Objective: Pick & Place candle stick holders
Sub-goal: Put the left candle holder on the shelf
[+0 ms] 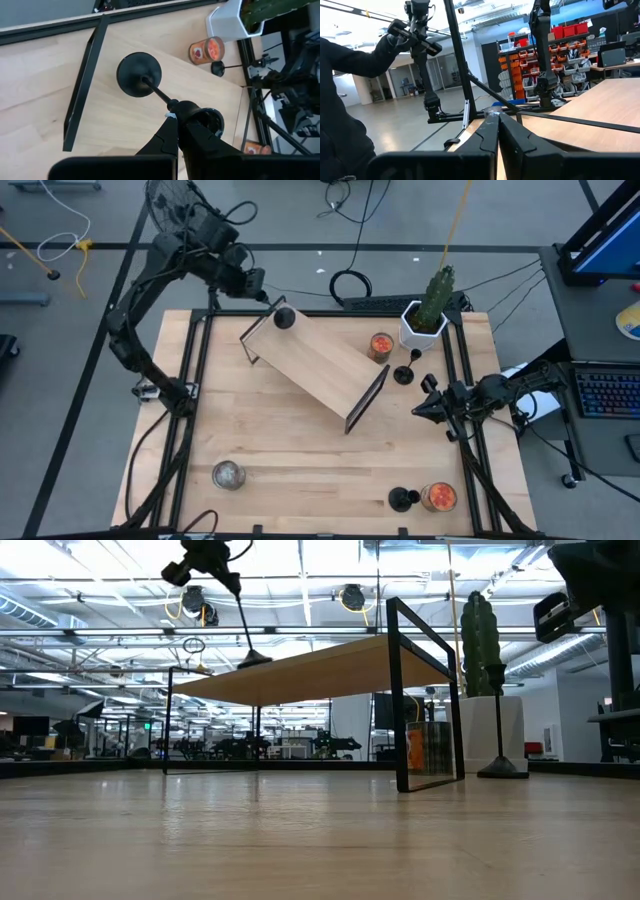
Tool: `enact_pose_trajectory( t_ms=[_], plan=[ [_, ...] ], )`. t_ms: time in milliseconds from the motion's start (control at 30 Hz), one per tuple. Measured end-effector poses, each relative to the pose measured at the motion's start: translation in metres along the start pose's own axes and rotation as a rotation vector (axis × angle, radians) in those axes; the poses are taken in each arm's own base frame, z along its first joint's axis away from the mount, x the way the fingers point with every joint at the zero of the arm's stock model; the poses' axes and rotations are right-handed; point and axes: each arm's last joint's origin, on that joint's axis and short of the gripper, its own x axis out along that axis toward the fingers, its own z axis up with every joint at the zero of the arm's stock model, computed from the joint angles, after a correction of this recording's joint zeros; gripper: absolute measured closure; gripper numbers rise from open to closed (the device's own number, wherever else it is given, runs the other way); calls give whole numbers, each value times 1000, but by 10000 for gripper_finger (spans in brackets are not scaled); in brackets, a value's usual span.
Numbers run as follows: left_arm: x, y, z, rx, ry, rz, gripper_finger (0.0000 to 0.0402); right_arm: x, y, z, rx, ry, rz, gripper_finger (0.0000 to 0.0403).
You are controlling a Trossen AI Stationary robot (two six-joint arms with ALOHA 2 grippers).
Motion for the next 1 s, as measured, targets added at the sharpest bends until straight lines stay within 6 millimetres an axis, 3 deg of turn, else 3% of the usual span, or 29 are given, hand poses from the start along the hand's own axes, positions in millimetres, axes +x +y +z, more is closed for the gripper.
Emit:
enact_pose_trajectory(
  t_ms=[433, 1000],
  plan=[
    [32, 5, 18, -32, 52, 61, 397, 0, 0, 0, 0, 1, 0, 399],
    [35, 5, 22, -20, 31, 49, 381, 0, 0, 0, 0, 0, 0, 399]
  ],
)
